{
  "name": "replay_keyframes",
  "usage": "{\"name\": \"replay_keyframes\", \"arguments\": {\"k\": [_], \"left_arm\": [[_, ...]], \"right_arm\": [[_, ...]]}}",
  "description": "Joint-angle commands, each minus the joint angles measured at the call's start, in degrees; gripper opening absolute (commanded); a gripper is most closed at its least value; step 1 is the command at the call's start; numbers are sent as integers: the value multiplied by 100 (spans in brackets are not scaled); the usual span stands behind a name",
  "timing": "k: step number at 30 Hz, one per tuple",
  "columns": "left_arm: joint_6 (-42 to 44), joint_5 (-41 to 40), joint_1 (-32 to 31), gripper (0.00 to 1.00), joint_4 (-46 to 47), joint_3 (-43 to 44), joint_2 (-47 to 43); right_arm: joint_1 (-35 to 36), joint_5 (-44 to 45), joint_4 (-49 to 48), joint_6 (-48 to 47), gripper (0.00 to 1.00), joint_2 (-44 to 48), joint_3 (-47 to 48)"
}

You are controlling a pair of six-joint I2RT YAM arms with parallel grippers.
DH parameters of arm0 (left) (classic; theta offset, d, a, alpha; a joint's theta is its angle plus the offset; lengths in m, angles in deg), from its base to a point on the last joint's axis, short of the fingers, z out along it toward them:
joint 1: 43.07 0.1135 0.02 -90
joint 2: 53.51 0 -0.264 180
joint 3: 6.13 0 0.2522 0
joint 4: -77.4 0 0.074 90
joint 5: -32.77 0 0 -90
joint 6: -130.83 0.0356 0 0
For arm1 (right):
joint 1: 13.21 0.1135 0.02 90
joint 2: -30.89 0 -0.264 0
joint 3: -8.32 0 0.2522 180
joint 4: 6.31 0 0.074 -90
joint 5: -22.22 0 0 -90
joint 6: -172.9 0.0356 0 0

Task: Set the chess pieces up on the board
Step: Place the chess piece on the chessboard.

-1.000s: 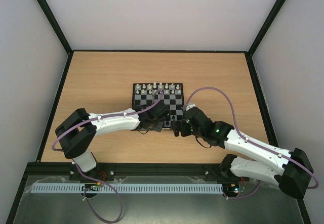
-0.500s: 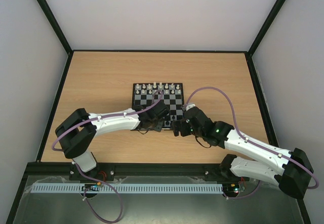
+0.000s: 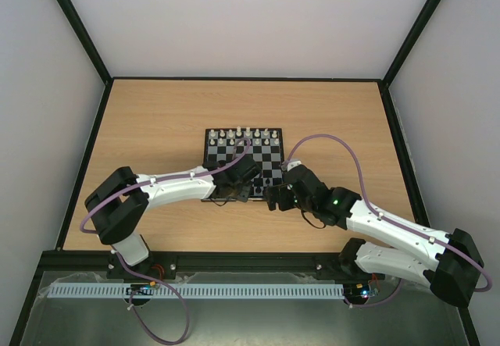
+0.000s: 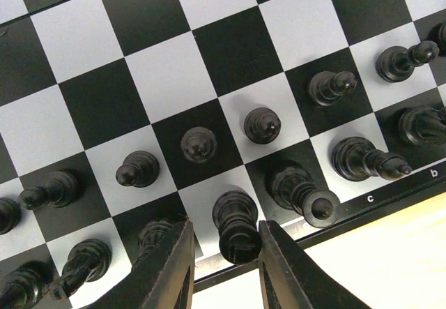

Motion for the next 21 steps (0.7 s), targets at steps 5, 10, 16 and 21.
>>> {"name": "replay_keyframes", "arguments": {"k": [5, 10, 16, 21], "left_arm": [[-40, -136, 70, 29, -138, -29, 11], [-45, -139, 80, 29, -147, -29, -1], [-54, -72, 80, 29, -156, -21, -69], [-79, -47, 80, 32, -225, -4, -225]], "right_arm": [[-24, 20, -18, -26, 97, -49, -88], [-25, 24, -22, -26, 97, -62, -86], [-21, 18, -22, -35, 97, -83, -77], [-22, 30, -22, -35, 97, -101, -69]]}}
